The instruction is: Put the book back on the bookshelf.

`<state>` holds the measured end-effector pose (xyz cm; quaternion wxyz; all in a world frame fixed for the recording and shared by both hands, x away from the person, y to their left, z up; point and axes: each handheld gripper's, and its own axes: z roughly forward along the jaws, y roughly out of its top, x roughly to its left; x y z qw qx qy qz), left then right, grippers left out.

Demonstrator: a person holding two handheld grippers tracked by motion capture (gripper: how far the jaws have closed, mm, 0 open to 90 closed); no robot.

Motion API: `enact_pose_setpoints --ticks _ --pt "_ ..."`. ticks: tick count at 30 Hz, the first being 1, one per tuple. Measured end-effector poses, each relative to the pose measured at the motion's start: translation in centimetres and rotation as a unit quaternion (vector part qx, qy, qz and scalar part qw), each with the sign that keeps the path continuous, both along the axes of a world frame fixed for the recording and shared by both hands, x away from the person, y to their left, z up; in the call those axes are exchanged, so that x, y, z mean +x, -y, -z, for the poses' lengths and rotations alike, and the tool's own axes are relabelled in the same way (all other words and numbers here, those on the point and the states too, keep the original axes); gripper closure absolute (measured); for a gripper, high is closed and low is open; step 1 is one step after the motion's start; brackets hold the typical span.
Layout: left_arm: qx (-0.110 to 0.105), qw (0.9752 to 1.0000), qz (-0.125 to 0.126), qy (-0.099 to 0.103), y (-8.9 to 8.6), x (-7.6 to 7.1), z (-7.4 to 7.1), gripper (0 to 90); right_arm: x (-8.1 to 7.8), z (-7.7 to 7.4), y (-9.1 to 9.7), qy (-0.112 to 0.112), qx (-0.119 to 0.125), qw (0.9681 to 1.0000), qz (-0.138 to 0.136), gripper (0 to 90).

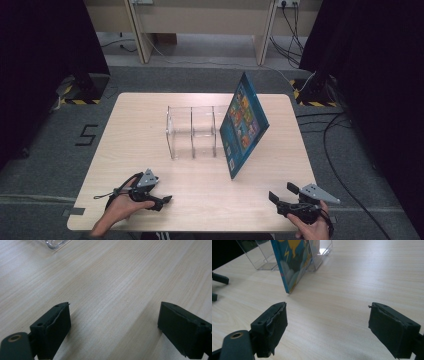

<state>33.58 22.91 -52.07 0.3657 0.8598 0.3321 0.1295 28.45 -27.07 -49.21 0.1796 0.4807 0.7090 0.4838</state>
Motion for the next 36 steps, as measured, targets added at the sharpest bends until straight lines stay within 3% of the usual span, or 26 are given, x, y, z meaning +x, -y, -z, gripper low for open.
enact_pose_setpoints --ticks 17,31,36 --pt "0.000 1.0000 0.001 0.000 0.0 0.0 0.0 9.1 -1.0 0.7 -0.4 -0.039 -0.037 0.9982 -0.024 15.9" --pt "0.001 1.0000 0.002 0.000 0.0 0.0 0.0 8.8 -1.8 1.4 -0.7 -0.067 -0.084 0.9936 -0.036 16.0" --pt "0.001 1.0000 0.002 0.000 0.0 0.0 0.0 8.8 -2.1 1.6 -0.7 -0.069 -0.116 0.9900 -0.040 16.4"
